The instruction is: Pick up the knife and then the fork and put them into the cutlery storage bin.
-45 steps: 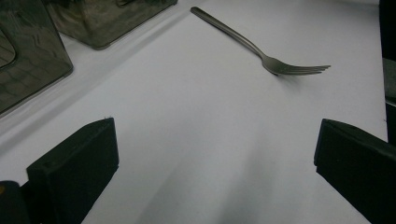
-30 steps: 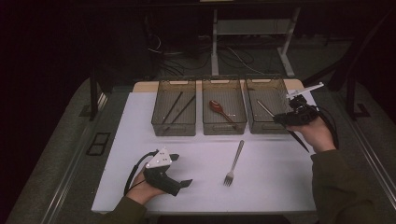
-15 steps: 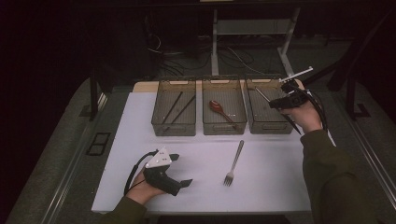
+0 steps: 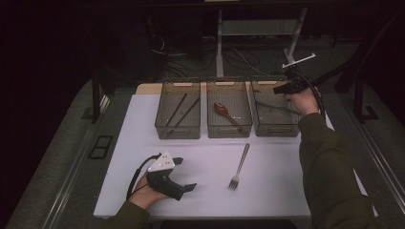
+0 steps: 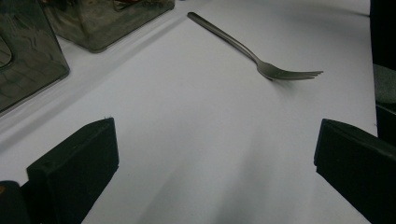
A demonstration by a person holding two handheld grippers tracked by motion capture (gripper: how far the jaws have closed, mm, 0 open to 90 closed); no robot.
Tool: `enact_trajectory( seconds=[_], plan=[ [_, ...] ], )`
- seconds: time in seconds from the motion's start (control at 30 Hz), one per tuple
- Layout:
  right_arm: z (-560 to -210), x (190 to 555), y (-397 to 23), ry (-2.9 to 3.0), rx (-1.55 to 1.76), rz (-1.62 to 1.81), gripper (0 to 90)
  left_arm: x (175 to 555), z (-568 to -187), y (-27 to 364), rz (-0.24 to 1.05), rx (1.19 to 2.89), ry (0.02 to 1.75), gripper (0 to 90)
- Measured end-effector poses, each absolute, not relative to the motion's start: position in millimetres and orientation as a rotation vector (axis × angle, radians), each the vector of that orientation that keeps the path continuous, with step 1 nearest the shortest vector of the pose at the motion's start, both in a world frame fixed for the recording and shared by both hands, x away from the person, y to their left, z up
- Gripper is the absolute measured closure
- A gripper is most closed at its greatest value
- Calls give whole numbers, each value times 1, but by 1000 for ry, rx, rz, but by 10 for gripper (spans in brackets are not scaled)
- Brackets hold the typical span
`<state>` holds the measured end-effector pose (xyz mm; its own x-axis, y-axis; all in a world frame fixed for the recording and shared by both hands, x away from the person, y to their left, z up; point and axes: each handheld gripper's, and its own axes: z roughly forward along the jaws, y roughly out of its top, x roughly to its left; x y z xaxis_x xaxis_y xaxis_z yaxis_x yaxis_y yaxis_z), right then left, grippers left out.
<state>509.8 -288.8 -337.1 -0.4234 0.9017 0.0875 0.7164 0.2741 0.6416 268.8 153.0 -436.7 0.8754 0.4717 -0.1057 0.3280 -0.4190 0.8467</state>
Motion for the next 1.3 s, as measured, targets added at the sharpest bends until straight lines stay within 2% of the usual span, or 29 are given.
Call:
enact_trajectory(
  seconds=[0.27,0.57,0.83,1.03,1.13,1.3],
  plan=[
    [-343,508,-290,2273,1487,893,900,268,-436,155,182,2045,584,0],
    [-335,470,-303,2275,1421,1026,899,267,-437,153,191,2063,579,0],
    [-331,432,-306,2281,1342,1126,655,267,-437,152,192,2063,583,0],
    [-333,402,-294,2329,1260,1136,579,266,-437,151,194,2066,577,0],
    [-341,387,-285,2362,1212,1134,588,265,-437,150,194,2062,582,0],
    [-362,369,-269,2432,1151,1118,728,265,-437,150,198,2064,583,0]
  ],
)
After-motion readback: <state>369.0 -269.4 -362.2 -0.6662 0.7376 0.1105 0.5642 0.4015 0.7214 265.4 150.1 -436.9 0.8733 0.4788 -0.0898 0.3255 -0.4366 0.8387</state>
